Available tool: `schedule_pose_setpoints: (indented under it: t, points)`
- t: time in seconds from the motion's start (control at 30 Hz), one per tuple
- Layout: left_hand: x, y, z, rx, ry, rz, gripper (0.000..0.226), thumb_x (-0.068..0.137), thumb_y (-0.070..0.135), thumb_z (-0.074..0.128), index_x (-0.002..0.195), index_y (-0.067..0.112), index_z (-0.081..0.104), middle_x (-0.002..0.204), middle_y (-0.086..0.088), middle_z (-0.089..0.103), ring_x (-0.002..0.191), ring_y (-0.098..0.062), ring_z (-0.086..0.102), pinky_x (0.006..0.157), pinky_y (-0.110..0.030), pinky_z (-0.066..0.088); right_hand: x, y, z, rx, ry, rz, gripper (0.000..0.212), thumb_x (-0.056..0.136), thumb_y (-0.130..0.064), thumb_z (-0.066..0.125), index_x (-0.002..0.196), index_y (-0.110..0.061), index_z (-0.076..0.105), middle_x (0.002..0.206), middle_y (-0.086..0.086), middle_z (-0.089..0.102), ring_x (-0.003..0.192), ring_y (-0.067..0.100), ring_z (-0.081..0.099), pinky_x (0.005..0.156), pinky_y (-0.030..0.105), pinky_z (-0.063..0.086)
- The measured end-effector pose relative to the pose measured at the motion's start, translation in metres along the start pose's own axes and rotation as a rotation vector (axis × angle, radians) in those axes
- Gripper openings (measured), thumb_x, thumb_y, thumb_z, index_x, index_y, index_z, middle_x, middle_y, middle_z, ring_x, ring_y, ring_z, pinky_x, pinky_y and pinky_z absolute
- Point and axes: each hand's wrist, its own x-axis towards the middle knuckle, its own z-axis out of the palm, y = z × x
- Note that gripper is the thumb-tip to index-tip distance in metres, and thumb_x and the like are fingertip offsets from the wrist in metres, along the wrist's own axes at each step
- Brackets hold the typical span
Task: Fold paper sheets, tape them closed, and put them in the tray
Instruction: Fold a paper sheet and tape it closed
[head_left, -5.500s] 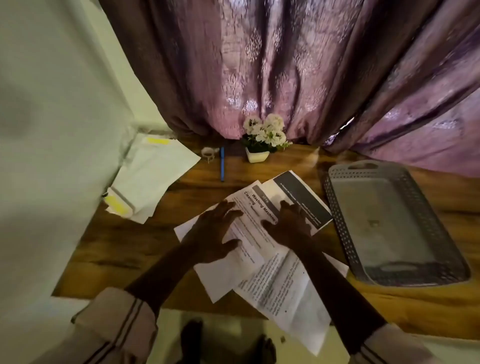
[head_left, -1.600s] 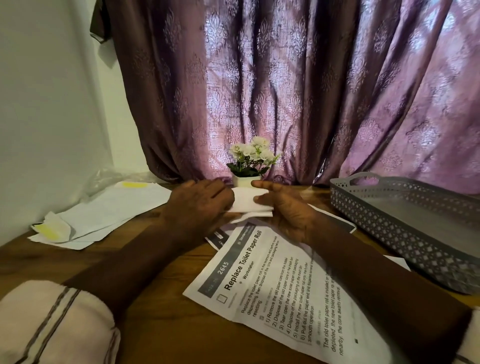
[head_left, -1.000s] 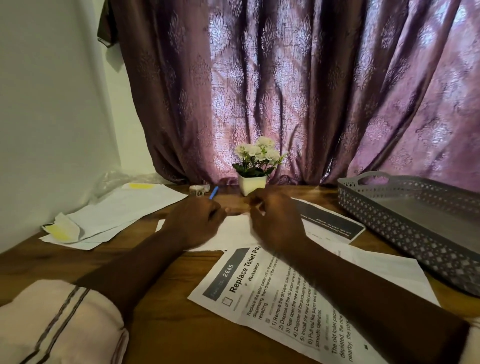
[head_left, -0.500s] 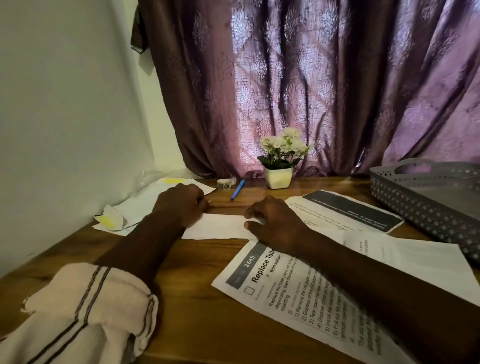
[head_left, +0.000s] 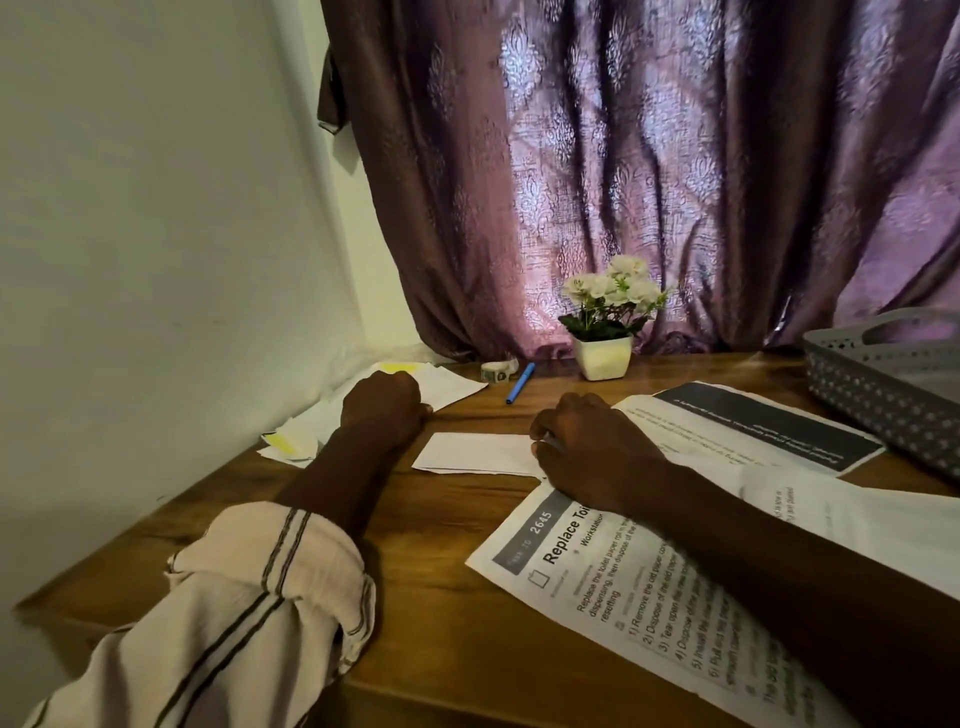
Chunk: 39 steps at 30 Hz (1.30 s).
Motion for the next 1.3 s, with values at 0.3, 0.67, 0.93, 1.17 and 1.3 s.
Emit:
schedule_pose_setpoints:
  t: [0.3, 0.67, 0.93, 1.17, 1.3]
  points:
    - [-0.013, 0.017, -0.022, 0.206, 0.324, 0.062, 0.027, 0.085, 0.04, 0.073, 0.103, 0.02, 0.071, 0.096, -0.005, 0.074, 0.087, -0.029, 0.071, 0.072, -0.034, 0.049, 0.001, 0.006, 0.003, 0.065, 0.043, -0.019, 0.036, 0.1, -0.045, 0.054, 0.131, -0.03, 0.063, 0.126, -0.002, 0.058, 0.124, 0.019, 0.05, 0.104, 0.04, 0.044]
    - [-0.06, 0.107, -0.045, -0.197, 0.871, 0.734, 0.031, 0.096, 0.045, 0.055, 0.092, 0.02, 0.073, 0.084, -0.001, 0.071, 0.072, -0.027, 0.065, 0.063, -0.036, 0.043, -0.006, -0.005, -0.033, 1.47, 0.396, 0.24, 0.026, 0.105, -0.024, 0.056, 0.109, 0.0, 0.067, 0.083, 0.015, 0.077, 0.069, 0.027, 0.075, 0.056, 0.033, 0.058]
    - [-0.052, 0.087, -0.033, -0.413, 0.242, 0.924, 0.077, 0.083, 0.079, 0.056, 0.145, 0.034, 0.048, 0.148, 0.009, 0.051, 0.135, -0.014, 0.048, 0.11, -0.04, 0.039, 0.003, 0.067, -0.055, 1.502, 0.787, 0.737, 0.02, 0.102, -0.01, 0.05, 0.122, -0.011, 0.053, 0.085, 0.012, 0.066, 0.042, 0.013, 0.064, 0.037, 0.021, 0.044]
    - [-0.051, 0.103, -0.028, -0.49, 0.551, 0.938, 0.025, 0.092, 0.034, 0.054, 0.103, 0.019, 0.071, 0.099, -0.002, 0.07, 0.09, -0.022, 0.065, 0.073, -0.031, 0.051, 0.0, 0.093, -0.062, 0.596, 0.815, 1.062, 0.091, 0.084, -0.029, 0.067, 0.157, -0.009, 0.018, 0.155, 0.025, 0.032, 0.14, 0.043, 0.038, 0.116, 0.053, 0.033]
    - [-0.049, 0.101, -0.021, -0.459, 0.41, 0.956, 0.025, 0.082, 0.02, 0.075, 0.098, 0.031, 0.061, 0.101, 0.005, 0.063, 0.087, -0.021, 0.065, 0.062, -0.034, 0.051, -0.008, 0.076, -0.054, -0.026, 0.783, 0.487, 0.061, 0.081, -0.029, 0.073, 0.138, -0.018, 0.053, 0.144, 0.015, 0.05, 0.134, 0.037, 0.046, 0.111, 0.048, 0.035]
